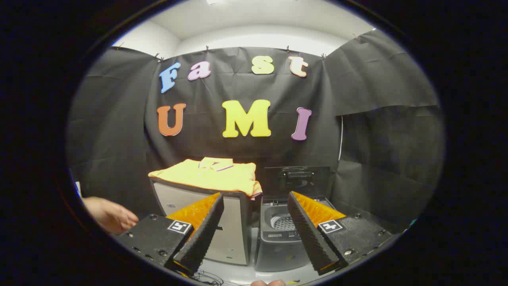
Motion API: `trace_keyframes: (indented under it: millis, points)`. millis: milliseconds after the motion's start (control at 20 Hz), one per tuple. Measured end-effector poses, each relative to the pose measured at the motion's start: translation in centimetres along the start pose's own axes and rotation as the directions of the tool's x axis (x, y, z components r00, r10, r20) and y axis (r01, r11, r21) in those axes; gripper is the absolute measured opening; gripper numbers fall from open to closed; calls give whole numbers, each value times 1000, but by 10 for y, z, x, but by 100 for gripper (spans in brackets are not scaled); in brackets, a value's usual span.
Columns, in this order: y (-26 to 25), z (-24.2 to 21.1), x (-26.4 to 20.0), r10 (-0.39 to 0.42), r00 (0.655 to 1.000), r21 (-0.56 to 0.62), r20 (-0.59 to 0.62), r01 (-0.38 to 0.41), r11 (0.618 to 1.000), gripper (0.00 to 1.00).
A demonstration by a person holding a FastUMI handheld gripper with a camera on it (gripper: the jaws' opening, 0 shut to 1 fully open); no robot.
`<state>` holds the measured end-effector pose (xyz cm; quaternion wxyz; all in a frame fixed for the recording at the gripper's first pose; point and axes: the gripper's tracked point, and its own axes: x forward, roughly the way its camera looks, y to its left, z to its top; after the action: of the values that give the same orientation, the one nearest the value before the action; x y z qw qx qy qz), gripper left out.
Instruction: Put the clothes into the washing machine and then close the washing machine lid.
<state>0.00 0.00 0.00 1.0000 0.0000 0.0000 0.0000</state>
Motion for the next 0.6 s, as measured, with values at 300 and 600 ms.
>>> trace_keyframes:
  millis: [300,600]
  points:
    - [-23,10,6,2,1000,28,5,-2,1000,100]
    - [-30,26,7,5,999,20,38,-6,1000,100]
